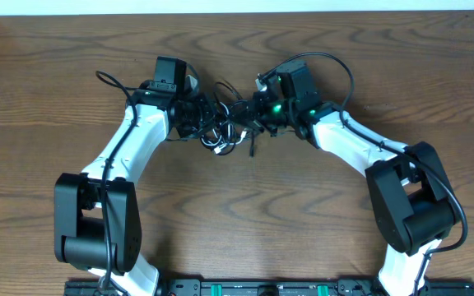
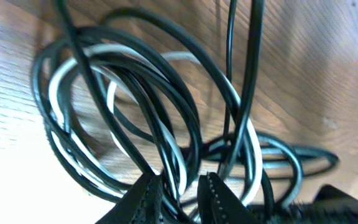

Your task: Untangle cables

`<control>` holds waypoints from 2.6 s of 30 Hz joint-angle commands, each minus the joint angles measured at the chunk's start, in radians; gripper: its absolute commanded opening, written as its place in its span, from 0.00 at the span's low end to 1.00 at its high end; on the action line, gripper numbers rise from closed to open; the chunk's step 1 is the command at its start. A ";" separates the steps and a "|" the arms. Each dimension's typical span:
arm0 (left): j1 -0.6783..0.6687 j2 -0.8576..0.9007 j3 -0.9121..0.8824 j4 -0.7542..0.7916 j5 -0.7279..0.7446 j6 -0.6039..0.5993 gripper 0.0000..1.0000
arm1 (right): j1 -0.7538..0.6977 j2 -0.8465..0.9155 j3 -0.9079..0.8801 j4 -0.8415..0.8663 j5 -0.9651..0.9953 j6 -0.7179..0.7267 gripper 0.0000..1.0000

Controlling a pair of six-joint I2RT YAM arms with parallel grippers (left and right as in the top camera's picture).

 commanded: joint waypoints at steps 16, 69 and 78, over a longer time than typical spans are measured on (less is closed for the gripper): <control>0.002 0.013 -0.033 -0.001 -0.232 -0.110 0.08 | 0.028 0.004 0.018 -0.101 0.003 -0.161 0.01; 0.002 0.013 -0.033 0.003 -0.325 -0.110 0.08 | 0.127 0.004 0.018 -0.026 0.679 0.241 0.35; 0.002 0.013 -0.033 0.003 -0.325 -0.110 0.08 | 0.189 0.016 0.018 -0.047 0.813 0.390 0.31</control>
